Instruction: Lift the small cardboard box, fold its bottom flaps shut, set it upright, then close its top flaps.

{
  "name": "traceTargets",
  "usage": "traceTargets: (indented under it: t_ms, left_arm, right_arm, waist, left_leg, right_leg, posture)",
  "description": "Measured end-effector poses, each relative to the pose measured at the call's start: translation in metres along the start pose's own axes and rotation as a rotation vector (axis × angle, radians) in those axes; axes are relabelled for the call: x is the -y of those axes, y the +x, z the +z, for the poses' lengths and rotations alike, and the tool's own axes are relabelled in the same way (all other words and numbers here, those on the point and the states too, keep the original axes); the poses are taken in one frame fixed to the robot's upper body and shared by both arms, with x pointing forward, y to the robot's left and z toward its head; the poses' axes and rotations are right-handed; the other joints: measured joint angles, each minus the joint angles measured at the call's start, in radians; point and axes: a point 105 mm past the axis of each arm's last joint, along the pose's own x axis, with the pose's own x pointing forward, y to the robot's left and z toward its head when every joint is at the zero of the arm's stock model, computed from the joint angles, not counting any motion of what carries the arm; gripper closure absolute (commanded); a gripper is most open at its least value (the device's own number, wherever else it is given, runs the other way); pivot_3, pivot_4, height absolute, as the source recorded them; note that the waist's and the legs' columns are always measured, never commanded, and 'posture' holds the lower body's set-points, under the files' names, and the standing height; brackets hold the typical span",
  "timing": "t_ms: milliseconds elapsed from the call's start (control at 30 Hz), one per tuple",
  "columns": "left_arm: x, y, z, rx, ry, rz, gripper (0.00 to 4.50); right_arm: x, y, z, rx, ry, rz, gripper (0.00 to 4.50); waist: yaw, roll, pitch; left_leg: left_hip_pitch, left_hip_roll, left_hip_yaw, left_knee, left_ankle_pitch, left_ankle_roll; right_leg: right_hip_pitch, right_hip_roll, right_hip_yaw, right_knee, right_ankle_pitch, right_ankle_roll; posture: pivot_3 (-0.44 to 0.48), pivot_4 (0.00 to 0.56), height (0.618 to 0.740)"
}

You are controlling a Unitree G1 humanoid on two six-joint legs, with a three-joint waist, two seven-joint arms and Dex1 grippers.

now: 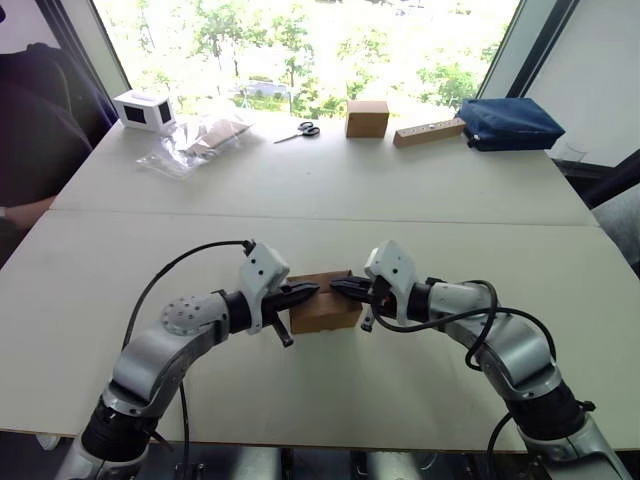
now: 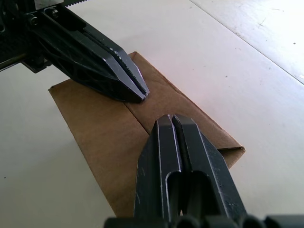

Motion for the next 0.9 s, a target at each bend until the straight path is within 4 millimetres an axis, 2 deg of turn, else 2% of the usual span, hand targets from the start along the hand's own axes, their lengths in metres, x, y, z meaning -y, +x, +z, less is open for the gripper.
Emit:
traceTargets:
  t_ms: [433, 533, 600, 633, 667, 733, 833, 900]
  left_arm:
    - [-0.008, 0.002, -0.001, 0.014, 0.030, 0.009, 4.46]
    - [-0.015, 0.002, 0.001, 0.034, 0.019, 0.039, 4.46]
    - [-0.021, -0.002, 0.008, 0.078, -0.047, 0.050, 4.46]
    - [-0.025, -0.004, 0.012, 0.092, -0.070, 0.055, 4.46]
    - [-0.040, -0.012, 0.026, 0.123, -0.083, 0.104, 4.46]
    - [-0.048, -0.020, 0.038, 0.144, -0.065, 0.114, 4.46]
    - [-0.058, -0.038, 0.054, 0.162, -0.053, 0.106, 4.46]
    - [-0.064, -0.049, 0.051, 0.129, -0.041, 0.128, 4.46]
  right_arm:
    - [0.004, -0.003, 0.002, 0.045, -0.012, -0.039, 4.50]
    - [0.006, -0.004, 0.013, 0.122, 0.008, -0.055, 4.50]
    - [0.011, -0.010, 0.024, 0.183, 0.029, -0.076, 4.50]
    - [0.014, -0.014, 0.029, 0.211, 0.034, -0.085, 4.50]
    - [0.020, -0.025, 0.043, 0.269, 0.033, -0.106, 4.50]
    - [0.022, -0.032, 0.051, 0.301, 0.029, -0.115, 4.50]
    - [0.024, -0.042, 0.044, 0.275, 0.070, -0.116, 4.50]
    - [0.026, -0.051, 0.032, 0.232, 0.101, -0.131, 4.50]
  waist:
    - [0.000, 0.000, 0.000]
    - [0.000, 0.000, 0.000]
    - [0.000, 0.000, 0.000]
    - [0.001, 0.000, 0.000]
    - [0.002, 0.000, 0.000]
    - [0.000, 0.000, 0.000]
    - [-0.001, 0.000, 0.000]
    - [-0.001, 0.000, 0.000]
  left_leg:
    - [0.001, 0.000, 0.000, 0.000, 0.000, 0.000]
    - [0.001, 0.000, 0.000, 0.000, 0.000, 0.000]
    - [0.001, 0.001, 0.000, 0.000, 0.000, 0.000]
    - [0.000, 0.001, 0.000, 0.000, 0.000, 0.000]
    - [0.000, 0.001, -0.001, 0.000, 0.000, 0.000]
    - [0.001, 0.000, -0.001, 0.000, 0.000, 0.000]
    - [0.001, 0.000, -0.001, 0.000, 0.000, 0.000]
    - [0.001, 0.000, 0.000, 0.000, 0.000, 0.000]
  right_leg:
    - [0.001, 0.000, 0.000, 0.000, 0.000, 0.001]
    - [0.001, 0.000, 0.000, 0.000, 0.001, 0.001]
    - [0.001, 0.000, 0.000, 0.000, 0.002, 0.003]
    - [0.001, 0.000, 0.000, 0.000, 0.002, 0.003]
    - [0.001, 0.000, 0.000, 0.000, 0.002, 0.003]
    - [0.001, 0.001, 0.000, 0.000, 0.002, 0.003]
    - [0.001, 0.001, 0.000, 0.000, 0.002, 0.003]
    - [0.001, 0.001, 0.000, 0.000, 0.002, 0.003]
  posture:
    - [0.000, 0.150, 0.740]
    - [0.000, 0.150, 0.740]
    - [0.000, 0.150, 0.740]
    - [0.000, 0.150, 0.740]
    - [0.000, 0.150, 0.740]
    - [0.000, 0.150, 0.740]
    - [0.000, 0.150, 0.740]
    - [0.000, 0.150, 0.740]
